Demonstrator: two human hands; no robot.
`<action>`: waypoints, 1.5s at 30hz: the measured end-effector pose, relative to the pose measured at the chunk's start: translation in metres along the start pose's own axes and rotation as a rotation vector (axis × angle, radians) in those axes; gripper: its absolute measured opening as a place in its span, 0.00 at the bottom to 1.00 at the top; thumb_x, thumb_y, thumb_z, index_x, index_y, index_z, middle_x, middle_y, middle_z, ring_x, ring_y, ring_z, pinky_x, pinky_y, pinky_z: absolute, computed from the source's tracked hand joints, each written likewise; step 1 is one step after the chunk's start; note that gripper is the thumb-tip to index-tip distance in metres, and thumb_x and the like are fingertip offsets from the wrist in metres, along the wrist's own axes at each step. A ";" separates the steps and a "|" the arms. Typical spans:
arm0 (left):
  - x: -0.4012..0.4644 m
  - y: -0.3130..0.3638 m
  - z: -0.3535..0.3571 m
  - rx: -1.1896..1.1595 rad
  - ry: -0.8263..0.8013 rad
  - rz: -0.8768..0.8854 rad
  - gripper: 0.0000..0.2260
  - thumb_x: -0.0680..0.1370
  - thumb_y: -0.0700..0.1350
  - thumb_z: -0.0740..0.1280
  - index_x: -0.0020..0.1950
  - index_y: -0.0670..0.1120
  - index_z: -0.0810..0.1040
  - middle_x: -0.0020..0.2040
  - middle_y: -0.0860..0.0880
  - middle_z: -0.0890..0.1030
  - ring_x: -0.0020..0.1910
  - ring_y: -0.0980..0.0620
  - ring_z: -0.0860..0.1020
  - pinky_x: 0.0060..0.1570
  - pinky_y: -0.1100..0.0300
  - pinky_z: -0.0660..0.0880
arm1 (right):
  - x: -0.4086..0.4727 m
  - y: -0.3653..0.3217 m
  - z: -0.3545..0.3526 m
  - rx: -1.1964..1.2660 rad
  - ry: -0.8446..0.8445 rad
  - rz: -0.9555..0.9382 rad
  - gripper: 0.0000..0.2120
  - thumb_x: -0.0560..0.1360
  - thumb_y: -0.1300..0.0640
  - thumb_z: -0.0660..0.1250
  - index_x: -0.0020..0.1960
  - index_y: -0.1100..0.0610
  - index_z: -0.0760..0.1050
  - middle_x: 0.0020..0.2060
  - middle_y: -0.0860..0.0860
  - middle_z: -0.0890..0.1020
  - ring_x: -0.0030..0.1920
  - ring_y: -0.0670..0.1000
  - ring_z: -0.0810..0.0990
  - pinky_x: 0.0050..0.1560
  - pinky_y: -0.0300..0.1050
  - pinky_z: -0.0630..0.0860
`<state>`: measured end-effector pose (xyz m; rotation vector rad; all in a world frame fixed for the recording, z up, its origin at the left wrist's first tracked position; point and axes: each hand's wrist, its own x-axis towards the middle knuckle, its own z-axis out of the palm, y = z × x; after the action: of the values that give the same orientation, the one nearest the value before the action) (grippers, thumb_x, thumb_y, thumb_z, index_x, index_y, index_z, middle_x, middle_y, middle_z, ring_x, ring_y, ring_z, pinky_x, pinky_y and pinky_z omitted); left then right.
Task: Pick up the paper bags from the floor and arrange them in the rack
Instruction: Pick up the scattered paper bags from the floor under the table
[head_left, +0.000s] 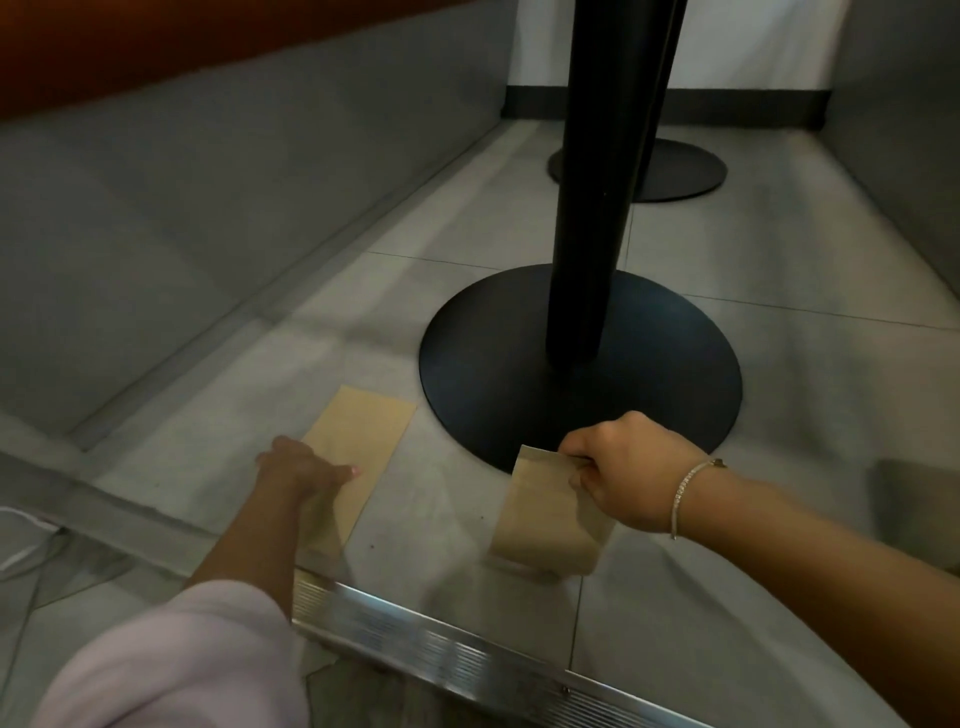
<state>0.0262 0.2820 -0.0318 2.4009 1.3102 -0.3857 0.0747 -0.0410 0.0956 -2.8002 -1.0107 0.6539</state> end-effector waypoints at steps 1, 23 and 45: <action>-0.003 -0.001 0.001 -0.078 -0.011 -0.020 0.44 0.69 0.65 0.69 0.73 0.37 0.62 0.72 0.38 0.62 0.72 0.41 0.63 0.68 0.54 0.61 | 0.000 0.000 0.001 0.003 0.001 0.000 0.13 0.80 0.56 0.57 0.63 0.50 0.72 0.53 0.51 0.78 0.54 0.51 0.77 0.56 0.46 0.76; -0.205 0.062 -0.059 -0.791 -0.154 0.628 0.04 0.74 0.40 0.71 0.45 0.48 0.79 0.43 0.46 0.83 0.39 0.49 0.81 0.44 0.53 0.78 | -0.105 -0.009 -0.071 0.318 0.346 0.002 0.07 0.78 0.53 0.60 0.50 0.54 0.75 0.43 0.49 0.76 0.46 0.49 0.73 0.41 0.37 0.69; -0.324 0.211 -0.095 -0.547 -0.194 0.920 0.06 0.74 0.45 0.70 0.50 0.47 0.80 0.48 0.50 0.82 0.49 0.53 0.79 0.51 0.55 0.77 | -0.174 0.064 -0.153 0.441 0.679 0.260 0.07 0.72 0.60 0.65 0.48 0.50 0.75 0.49 0.52 0.80 0.49 0.53 0.78 0.51 0.46 0.77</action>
<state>0.0391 -0.0203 0.2261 2.1223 0.1052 0.0185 0.0574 -0.1910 0.2824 -2.4647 -0.3281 -0.0796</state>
